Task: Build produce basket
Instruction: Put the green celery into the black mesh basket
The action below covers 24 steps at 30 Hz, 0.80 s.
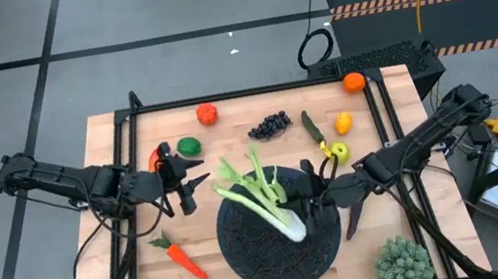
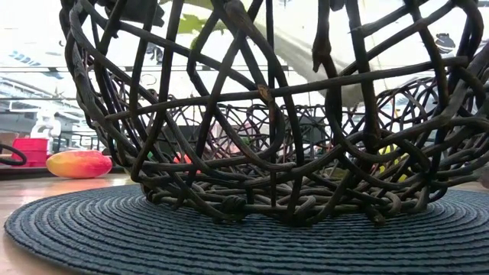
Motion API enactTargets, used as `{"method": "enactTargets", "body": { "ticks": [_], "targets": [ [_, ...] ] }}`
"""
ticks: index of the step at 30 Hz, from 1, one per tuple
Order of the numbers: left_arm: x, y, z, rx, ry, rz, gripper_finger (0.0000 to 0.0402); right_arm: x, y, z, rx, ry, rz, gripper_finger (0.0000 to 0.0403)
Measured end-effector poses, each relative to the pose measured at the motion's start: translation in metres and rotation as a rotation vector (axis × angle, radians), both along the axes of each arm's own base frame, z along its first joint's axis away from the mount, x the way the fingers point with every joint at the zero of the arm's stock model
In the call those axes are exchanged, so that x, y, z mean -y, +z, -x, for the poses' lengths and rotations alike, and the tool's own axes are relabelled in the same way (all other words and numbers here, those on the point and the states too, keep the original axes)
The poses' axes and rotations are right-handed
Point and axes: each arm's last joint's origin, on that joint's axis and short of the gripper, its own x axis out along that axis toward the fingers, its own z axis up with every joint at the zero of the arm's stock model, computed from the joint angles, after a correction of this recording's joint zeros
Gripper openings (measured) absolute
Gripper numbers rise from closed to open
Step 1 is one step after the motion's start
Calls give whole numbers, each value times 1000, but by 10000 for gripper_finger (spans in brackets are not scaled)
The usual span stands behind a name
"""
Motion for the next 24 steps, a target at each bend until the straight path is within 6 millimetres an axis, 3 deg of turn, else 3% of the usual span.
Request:
{"method": "enactTargets", "body": {
  "ticks": [16, 24],
  "targets": [
    [0, 1, -1, 20, 19, 5, 173, 37, -33, -6, 30, -115, -5, 22],
    [0, 1, -1, 20, 19, 6, 173, 44, -51, -1, 33, -139, -33, 23]
  ]
}}
